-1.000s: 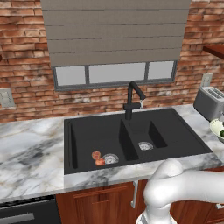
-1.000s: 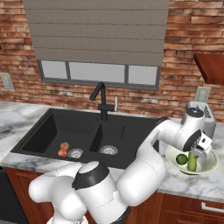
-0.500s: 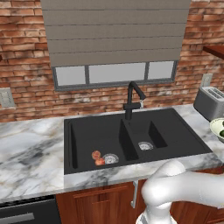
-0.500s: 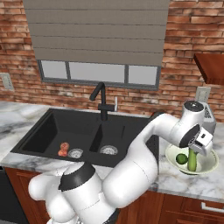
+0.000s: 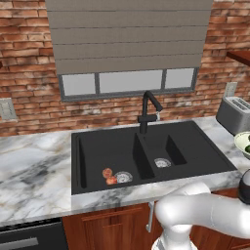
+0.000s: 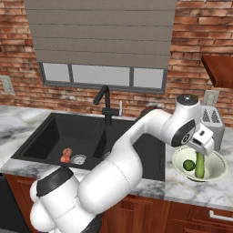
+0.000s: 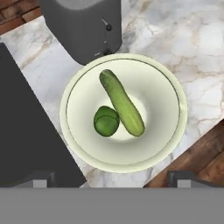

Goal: There is a mixed pile of frozen fruits and vegetables on the counter. Locate all the frozen vegetables and place the items in a bowl on the counter. Take all the frozen fruits and defrost them in a running sink.

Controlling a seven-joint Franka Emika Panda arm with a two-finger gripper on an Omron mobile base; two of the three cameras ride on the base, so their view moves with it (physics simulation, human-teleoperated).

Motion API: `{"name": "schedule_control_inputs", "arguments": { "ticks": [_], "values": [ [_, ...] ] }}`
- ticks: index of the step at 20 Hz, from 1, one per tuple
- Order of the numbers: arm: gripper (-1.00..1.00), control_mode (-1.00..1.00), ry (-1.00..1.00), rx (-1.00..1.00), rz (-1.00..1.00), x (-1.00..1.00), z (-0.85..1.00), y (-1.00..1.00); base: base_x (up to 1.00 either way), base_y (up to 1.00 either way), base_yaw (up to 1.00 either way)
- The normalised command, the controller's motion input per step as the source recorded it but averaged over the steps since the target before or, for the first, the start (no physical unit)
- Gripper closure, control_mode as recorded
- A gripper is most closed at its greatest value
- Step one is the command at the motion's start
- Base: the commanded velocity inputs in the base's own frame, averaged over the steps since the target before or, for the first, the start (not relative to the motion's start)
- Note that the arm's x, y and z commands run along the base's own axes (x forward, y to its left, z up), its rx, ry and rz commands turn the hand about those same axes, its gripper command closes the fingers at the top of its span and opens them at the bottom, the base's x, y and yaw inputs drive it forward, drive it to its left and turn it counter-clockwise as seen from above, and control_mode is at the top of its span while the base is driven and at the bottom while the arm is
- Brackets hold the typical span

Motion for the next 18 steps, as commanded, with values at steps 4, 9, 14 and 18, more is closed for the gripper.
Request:
{"name": "schedule_control_inputs", "arguments": {
  "ticks": [4, 9, 14, 18],
  "values": [
    [-1.0, -1.0, 0.0, -0.06, -0.03, -0.25, 0.38, 0.39, 0.0, 0.0, 0.0],
    [-1.0, -1.0, 0.0, -0.04, -0.03, -0.31, 0.38, 0.38, 0.0, 0.0, 0.0],
    [-1.0, -1.0, 0.0, -0.05, -0.03, -0.32, 0.37, 0.4, 0.0, 0.0, 0.0],
    [-1.0, -1.0, 0.0, -0.04, -0.02, -0.32, 0.37, 0.4, 0.0, 0.0, 0.0]
  ]
}}
